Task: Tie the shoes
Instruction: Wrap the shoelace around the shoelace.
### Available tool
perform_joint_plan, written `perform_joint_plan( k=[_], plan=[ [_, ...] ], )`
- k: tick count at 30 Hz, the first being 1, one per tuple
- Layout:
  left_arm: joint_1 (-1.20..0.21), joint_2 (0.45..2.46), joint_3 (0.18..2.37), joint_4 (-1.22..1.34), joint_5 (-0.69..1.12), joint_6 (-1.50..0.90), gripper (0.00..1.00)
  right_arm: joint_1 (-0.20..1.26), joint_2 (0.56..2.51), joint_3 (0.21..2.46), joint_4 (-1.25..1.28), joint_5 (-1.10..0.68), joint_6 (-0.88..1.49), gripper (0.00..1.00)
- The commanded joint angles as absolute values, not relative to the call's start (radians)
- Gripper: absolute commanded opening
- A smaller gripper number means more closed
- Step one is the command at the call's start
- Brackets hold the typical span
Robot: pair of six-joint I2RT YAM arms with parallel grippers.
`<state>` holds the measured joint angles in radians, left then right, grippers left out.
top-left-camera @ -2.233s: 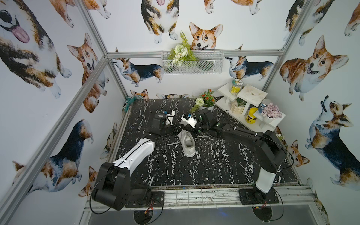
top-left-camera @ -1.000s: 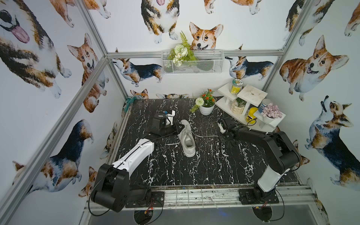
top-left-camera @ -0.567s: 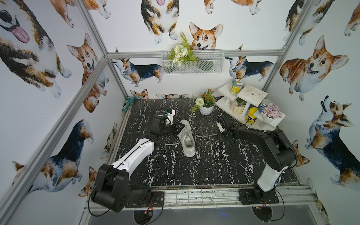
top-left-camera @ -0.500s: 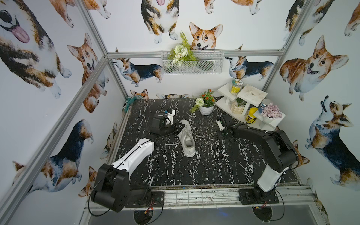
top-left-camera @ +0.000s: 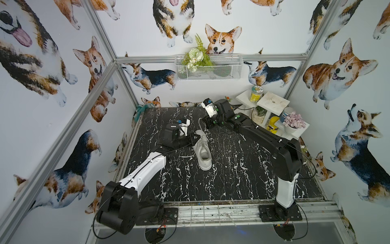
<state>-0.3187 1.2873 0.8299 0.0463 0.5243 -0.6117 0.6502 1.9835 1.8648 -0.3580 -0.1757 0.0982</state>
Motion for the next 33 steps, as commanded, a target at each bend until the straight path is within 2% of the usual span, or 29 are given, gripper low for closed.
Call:
perform_joint_plan(
  k=[1, 6, 11, 13, 16, 19, 22, 30, 33],
  plan=[
    [-0.319, 1.276, 0.822, 0.077, 0.531, -0.604, 0.00, 0.681, 2.095, 2.025, -0.434, -0.221, 0.115, 0.00],
    [-0.319, 1.267, 0.810, 0.086, 0.529, -0.611, 0.00, 0.713, 2.249, 2.209, -0.463, -0.262, 0.143, 0.00],
    [-0.321, 1.265, 0.806, 0.089, 0.528, -0.611, 0.00, 0.723, 2.299, 2.252, -0.451, -0.330, 0.158, 0.00],
    [-0.321, 1.265, 0.805, 0.092, 0.528, -0.612, 0.00, 0.723, 2.295, 2.252, -0.461, -0.331, 0.148, 0.06],
    [-0.320, 1.265, 0.804, 0.092, 0.528, -0.614, 0.00, 0.717, 2.266, 2.235, -0.486, -0.258, 0.106, 0.24],
    [-0.321, 1.264, 0.804, 0.093, 0.529, -0.614, 0.00, 0.697, 2.203, 2.172, -0.463, -0.242, 0.084, 0.37],
    [-0.321, 1.259, 0.805, 0.092, 0.528, -0.614, 0.00, 0.678, 2.132, 2.099, -0.450, -0.225, 0.043, 0.45],
    [-0.320, 1.261, 0.813, 0.092, 0.525, -0.614, 0.00, 0.584, 1.852, 1.740, -0.318, -0.212, -0.027, 0.56],
    [-0.321, 1.267, 0.817, 0.092, 0.525, -0.614, 0.00, 0.529, 1.706, 1.509, -0.164, -0.296, -0.039, 0.60]
  ],
)
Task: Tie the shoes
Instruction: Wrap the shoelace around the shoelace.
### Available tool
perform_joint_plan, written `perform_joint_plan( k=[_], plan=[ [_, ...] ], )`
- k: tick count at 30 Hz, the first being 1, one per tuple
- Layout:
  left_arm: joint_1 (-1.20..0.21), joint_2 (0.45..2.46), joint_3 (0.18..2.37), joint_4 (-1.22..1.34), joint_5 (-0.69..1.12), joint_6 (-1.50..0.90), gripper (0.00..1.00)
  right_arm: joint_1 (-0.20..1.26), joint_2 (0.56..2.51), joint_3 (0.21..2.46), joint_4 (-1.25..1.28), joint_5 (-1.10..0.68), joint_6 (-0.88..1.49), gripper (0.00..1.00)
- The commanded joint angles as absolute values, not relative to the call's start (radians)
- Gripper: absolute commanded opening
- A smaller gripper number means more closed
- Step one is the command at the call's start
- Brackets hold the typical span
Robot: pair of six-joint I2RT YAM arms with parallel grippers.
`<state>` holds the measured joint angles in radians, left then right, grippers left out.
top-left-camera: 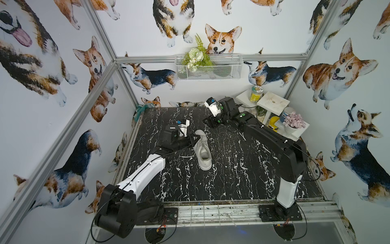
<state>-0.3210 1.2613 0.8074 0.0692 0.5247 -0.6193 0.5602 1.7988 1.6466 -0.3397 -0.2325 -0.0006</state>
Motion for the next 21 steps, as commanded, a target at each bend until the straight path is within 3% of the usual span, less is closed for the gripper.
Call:
perform_joint_plan(
  k=[1, 4, 6, 9, 14, 21],
  plan=[
    [-0.320, 1.269, 0.821, 0.093, 0.527, -0.614, 0.00, 0.516, 1.658, 1.427, -0.100, -0.333, -0.049, 0.61],
    [-0.321, 1.275, 0.830, 0.092, 0.531, -0.610, 0.00, 0.502, 1.509, 1.152, 0.146, -0.447, -0.114, 0.62],
    [-0.320, 1.278, 0.833, 0.093, 0.534, -0.607, 0.00, 0.503, 1.437, 0.978, 0.345, -0.535, -0.122, 0.72],
    [-0.320, 1.284, 0.838, 0.095, 0.540, -0.603, 0.00, 0.504, 1.409, 0.812, 0.598, -0.655, -0.108, 0.76],
    [-0.319, 1.297, 0.845, 0.095, 0.546, -0.599, 0.00, 0.521, 1.540, 0.872, 0.634, -0.747, -0.071, 0.67],
    [-0.321, 1.301, 0.845, 0.097, 0.547, -0.598, 0.00, 0.598, 1.699, 1.000, 0.566, -0.737, -0.128, 0.59]
  ],
)
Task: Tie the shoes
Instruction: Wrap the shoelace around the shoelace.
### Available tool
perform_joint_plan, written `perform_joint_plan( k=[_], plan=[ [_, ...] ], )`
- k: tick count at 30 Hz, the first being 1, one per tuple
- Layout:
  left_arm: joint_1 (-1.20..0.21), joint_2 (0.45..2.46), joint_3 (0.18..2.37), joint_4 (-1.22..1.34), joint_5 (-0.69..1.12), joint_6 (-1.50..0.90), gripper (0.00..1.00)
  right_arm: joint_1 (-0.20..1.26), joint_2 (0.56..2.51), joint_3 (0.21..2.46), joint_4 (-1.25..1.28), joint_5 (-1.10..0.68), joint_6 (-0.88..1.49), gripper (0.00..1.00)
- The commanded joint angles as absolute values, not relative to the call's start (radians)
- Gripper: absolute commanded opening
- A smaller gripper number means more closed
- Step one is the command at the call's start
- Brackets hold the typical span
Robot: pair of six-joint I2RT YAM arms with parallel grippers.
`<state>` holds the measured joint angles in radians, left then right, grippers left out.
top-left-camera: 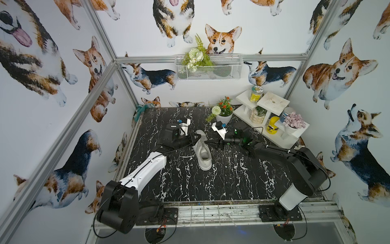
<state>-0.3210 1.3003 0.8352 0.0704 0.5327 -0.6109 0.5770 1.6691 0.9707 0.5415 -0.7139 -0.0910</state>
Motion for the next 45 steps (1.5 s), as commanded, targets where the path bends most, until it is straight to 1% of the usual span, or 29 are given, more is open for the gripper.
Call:
perform_joint_plan(
  k=[1, 7, 11, 12, 17, 18, 19, 21, 24, 26, 28, 30, 34, 37, 41, 45],
  plan=[
    [-0.319, 1.301, 0.845, 0.097, 0.547, -0.597, 0.00, 0.602, 1.710, 1.008, 0.565, -0.737, -0.129, 0.58],
    [-0.320, 1.295, 0.844, 0.096, 0.549, -0.595, 0.00, 0.607, 1.768, 1.056, 0.549, -0.736, -0.110, 0.48],
    [-0.321, 1.295, 0.843, 0.096, 0.549, -0.595, 0.00, 0.606, 1.785, 1.082, 0.519, -0.741, -0.111, 0.36],
    [-0.321, 1.294, 0.842, 0.095, 0.549, -0.595, 0.00, 0.607, 1.788, 1.088, 0.513, -0.742, -0.112, 0.33],
    [-0.320, 1.292, 0.841, 0.093, 0.542, -0.593, 0.01, 0.607, 1.789, 1.106, 0.483, -0.740, -0.116, 0.07],
    [-0.319, 1.290, 0.844, 0.085, 0.534, -0.586, 0.06, 0.606, 1.789, 1.106, 0.480, -0.738, -0.118, 0.02],
    [-0.319, 1.286, 0.851, 0.065, 0.519, -0.571, 0.12, 0.607, 1.786, 1.105, 0.476, -0.734, -0.120, 0.00],
    [-0.315, 1.273, 0.877, 0.000, 0.468, -0.527, 0.32, 0.604, 1.786, 1.103, 0.465, -0.726, -0.126, 0.00],
    [-0.281, 1.246, 0.904, -0.080, 0.399, -0.478, 0.50, 0.604, 1.781, 1.102, 0.453, -0.722, -0.133, 0.00],
    [-0.222, 1.235, 0.911, -0.107, 0.397, -0.470, 0.58, 0.604, 1.775, 1.101, 0.445, -0.714, -0.140, 0.00],
    [-0.147, 1.243, 0.911, -0.129, 0.422, -0.460, 0.62, 0.605, 1.768, 1.100, 0.437, -0.704, -0.149, 0.00],
    [-0.087, 1.277, 0.933, -0.192, 0.407, -0.416, 0.62, 0.604, 1.760, 1.097, 0.432, -0.696, -0.155, 0.00],
    [-0.073, 1.427, 1.022, -0.342, 0.259, -0.298, 0.60, 0.604, 1.752, 1.095, 0.428, -0.688, -0.155, 0.00],
    [-0.084, 1.559, 1.083, -0.378, 0.193, -0.270, 0.57, 0.605, 1.747, 1.093, 0.431, -0.689, -0.150, 0.00],
    [-0.141, 1.734, 1.194, -0.437, 0.046, -0.239, 0.57, 0.605, 1.741, 1.093, 0.424, -0.687, -0.150, 0.00],
    [-0.177, 1.870, 1.286, -0.472, -0.033, -0.228, 0.55, 0.605, 1.735, 1.089, 0.411, -0.684, -0.161, 0.00]
  ],
)
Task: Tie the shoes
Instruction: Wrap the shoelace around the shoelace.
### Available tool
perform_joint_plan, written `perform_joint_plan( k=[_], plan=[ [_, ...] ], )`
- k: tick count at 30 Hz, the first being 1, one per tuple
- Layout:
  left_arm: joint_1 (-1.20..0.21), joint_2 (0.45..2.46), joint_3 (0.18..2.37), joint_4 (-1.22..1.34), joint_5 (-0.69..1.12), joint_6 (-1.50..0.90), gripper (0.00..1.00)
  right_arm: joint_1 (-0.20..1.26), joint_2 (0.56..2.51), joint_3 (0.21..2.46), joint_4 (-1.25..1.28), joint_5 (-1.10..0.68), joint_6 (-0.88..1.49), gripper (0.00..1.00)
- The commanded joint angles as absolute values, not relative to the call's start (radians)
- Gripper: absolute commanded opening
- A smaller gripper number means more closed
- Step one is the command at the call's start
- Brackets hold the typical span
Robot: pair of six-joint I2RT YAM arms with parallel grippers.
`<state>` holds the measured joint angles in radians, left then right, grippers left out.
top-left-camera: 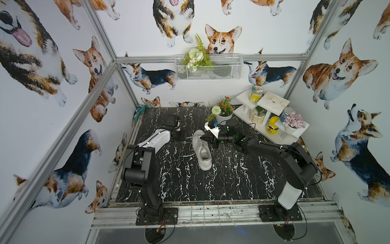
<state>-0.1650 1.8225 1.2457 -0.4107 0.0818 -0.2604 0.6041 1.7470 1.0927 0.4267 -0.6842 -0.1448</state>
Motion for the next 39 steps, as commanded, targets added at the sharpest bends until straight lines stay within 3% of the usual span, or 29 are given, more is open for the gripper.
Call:
perform_joint_plan(
  k=[1, 13, 21, 39],
  plan=[
    [-0.182, 1.894, 1.300, -0.474, -0.046, -0.227, 0.55, 0.605, 1.734, 1.086, 0.409, -0.682, -0.163, 0.00],
    [-0.192, 2.031, 1.350, -0.448, -0.053, -0.230, 0.37, 0.606, 1.724, 1.083, 0.407, -0.683, -0.164, 0.00],
    [-0.198, 2.005, 1.310, -0.417, -0.040, -0.233, 0.00, 0.607, 1.722, 1.077, 0.407, -0.675, -0.164, 0.00],
    [-0.201, 1.278, 1.180, -0.539, -0.093, -0.245, 0.00, 0.607, 1.733, 1.093, 0.373, -0.622, -0.167, 0.00]
  ],
)
